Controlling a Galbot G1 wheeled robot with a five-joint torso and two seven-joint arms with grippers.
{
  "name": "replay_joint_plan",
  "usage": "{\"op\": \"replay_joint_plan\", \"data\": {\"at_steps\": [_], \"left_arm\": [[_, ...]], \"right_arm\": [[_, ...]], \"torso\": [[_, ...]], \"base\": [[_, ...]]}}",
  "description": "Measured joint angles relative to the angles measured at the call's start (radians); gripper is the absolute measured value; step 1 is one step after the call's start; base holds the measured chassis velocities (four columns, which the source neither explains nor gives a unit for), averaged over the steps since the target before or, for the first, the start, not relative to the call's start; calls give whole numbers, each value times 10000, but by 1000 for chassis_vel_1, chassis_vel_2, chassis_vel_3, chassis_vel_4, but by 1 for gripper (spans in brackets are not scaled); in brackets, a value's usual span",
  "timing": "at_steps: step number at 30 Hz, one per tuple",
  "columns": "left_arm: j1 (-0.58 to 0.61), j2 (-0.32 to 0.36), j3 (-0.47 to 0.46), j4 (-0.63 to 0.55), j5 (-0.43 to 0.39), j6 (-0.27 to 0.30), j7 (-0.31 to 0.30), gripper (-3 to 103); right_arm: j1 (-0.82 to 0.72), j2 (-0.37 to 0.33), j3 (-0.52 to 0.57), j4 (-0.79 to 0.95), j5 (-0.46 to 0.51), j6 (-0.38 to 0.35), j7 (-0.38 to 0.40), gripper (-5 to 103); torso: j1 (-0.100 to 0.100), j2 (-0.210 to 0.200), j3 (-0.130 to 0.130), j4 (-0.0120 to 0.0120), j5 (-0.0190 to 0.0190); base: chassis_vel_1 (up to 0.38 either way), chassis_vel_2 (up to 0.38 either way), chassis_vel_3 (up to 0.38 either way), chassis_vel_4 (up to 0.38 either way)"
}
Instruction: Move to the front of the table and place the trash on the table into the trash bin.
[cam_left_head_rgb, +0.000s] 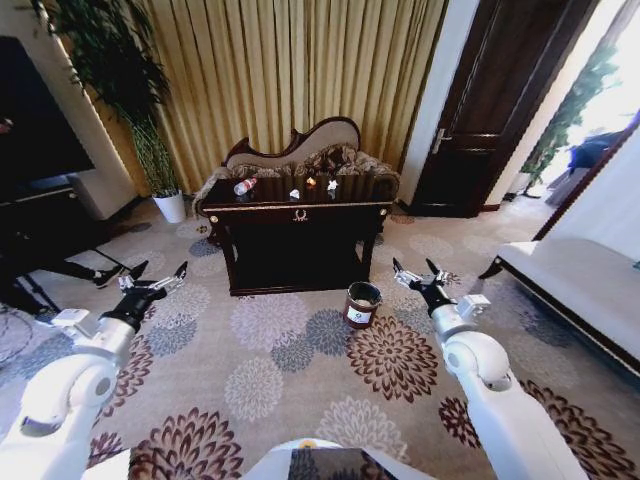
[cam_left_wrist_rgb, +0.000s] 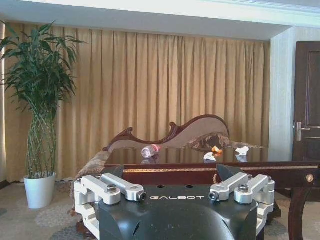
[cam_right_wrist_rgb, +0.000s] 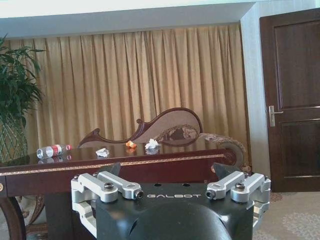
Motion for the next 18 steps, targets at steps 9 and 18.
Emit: {"op": "replay_joint_plan", "data": {"at_steps": [9,18], "left_arm": [[-12,6,17,2,9,0,-1,100],[12,-3,21,59,27,-1,-2,100]], "right_arm": [[38,15,-57,-23,-48,22,0,100],[130,-58,-56,-69,-52,25,0,100]], "torso": [[0,0,0,0,0],[0,0,0,0,0]], "base": [[0,0,0,0],[0,0,0,0]]}}
